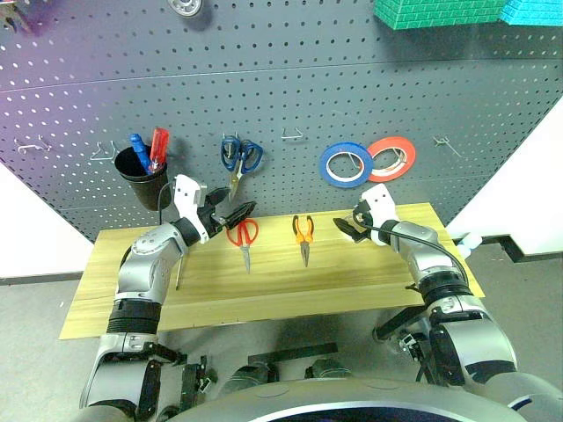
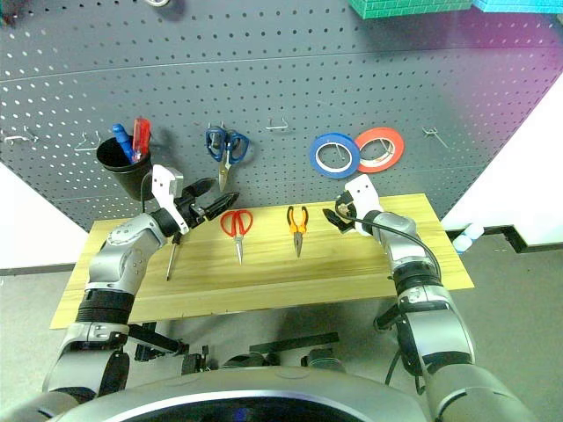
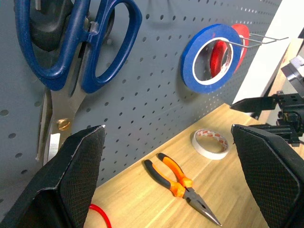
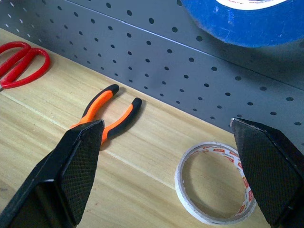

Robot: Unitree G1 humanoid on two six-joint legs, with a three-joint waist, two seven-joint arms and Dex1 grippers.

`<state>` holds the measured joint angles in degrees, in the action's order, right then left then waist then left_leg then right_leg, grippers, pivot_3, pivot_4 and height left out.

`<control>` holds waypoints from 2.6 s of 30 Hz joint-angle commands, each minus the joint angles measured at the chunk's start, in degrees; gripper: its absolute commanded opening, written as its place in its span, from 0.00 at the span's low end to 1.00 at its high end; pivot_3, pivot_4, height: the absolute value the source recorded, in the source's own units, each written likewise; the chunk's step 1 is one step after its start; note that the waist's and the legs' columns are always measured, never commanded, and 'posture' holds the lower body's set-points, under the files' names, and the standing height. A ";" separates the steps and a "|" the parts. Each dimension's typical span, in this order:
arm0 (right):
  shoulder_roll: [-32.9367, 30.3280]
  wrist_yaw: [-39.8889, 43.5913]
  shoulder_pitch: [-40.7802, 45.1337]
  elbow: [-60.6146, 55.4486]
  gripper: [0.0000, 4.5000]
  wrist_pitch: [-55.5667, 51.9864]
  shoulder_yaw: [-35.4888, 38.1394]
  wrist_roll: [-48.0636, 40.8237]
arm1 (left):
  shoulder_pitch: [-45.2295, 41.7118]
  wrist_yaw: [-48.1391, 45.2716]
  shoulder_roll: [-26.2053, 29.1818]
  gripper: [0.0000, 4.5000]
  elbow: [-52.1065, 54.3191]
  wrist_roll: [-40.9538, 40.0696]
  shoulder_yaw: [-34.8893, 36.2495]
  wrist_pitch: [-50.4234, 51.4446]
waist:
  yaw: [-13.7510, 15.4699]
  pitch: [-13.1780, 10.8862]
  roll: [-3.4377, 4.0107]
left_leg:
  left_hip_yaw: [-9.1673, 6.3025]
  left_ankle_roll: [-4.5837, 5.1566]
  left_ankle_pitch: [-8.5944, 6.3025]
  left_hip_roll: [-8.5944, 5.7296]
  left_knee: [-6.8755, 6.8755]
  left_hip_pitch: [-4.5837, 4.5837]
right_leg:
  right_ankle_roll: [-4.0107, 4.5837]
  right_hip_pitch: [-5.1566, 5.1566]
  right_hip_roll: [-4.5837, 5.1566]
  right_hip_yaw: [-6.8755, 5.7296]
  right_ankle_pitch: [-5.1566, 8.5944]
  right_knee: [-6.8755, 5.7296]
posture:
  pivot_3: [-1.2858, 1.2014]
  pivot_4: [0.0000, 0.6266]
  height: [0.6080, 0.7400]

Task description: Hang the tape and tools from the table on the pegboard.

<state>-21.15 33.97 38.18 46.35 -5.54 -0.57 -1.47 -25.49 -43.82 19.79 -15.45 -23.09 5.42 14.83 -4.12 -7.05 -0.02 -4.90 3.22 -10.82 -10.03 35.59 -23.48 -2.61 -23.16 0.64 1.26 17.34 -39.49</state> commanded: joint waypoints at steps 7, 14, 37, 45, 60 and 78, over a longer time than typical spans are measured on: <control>-0.15 -1.22 0.88 -2.46 1.00 2.82 2.52 -1.79 | -2.74 -0.78 -0.83 0.99 -0.44 0.40 -0.46 -1.65 | -0.36 0.13 -0.01 | 0.00 0.00 0.00 0.00 0.04 0.00 | 0.00 0.01 0.00 -0.01 0.00 0.00 | 0.44 0.10 1.00; -0.35 -0.77 0.29 -2.60 1.00 3.32 1.98 -1.51 | -4.97 -2.72 0.08 0.99 -1.27 0.58 -0.74 -1.18 | -1.79 0.27 0.01 | 0.00 0.01 0.00 0.00 0.09 0.00 | 0.00 0.06 0.00 -0.01 0.00 -0.02 | 0.45 0.12 1.00; 0.61 3.51 2.57 2.52 1.00 2.06 0.71 -1.32 | 3.12 -5.39 8.05 0.99 12.84 -0.48 -1.52 8.39 | 0.42 -0.68 0.33 | -0.02 0.46 -0.28 0.01 -0.01 0.02 | 0.03 0.01 0.00 0.03 0.02 -0.04 | 0.49 0.27 1.00; -0.20 2.87 3.56 4.36 1.00 2.11 0.79 -0.62 | 2.81 -3.04 5.84 0.99 12.19 0.00 -1.64 6.93 | 1.58 -1.15 0.33 | -0.01 0.48 -0.30 0.01 -0.05 0.02 | 0.02 0.01 0.00 0.03 0.02 0.03 | 0.49 0.29 1.00; -0.68 0.74 5.47 10.50 1.00 2.17 0.01 2.19 | 6.36 -0.56 5.59 0.99 17.46 -0.45 -2.30 9.41 | 1.60 -5.72 -0.07 | 0.00 0.50 -0.28 0.04 -0.35 -0.12 | 0.03 0.01 0.04 0.05 0.02 0.22 | 0.50 0.46 1.00; -1.17 -2.81 9.43 18.38 1.00 3.46 0.68 3.51 | 6.01 2.68 4.62 0.99 19.71 -0.78 -2.20 10.58 | 1.59 -8.85 -0.71 | 0.03 0.59 -0.22 0.07 -0.37 -0.39 | 0.02 -0.21 0.02 0.01 0.02 0.26 | 0.51 0.52 1.00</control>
<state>-21.66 31.84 46.01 64.30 -3.22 -0.68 2.03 -18.84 -41.13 24.35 1.42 -23.19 2.92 25.60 -2.53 -15.91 -0.72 -4.88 3.81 -11.04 -9.96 35.23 -23.88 -2.59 -23.38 0.66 1.27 17.36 -39.23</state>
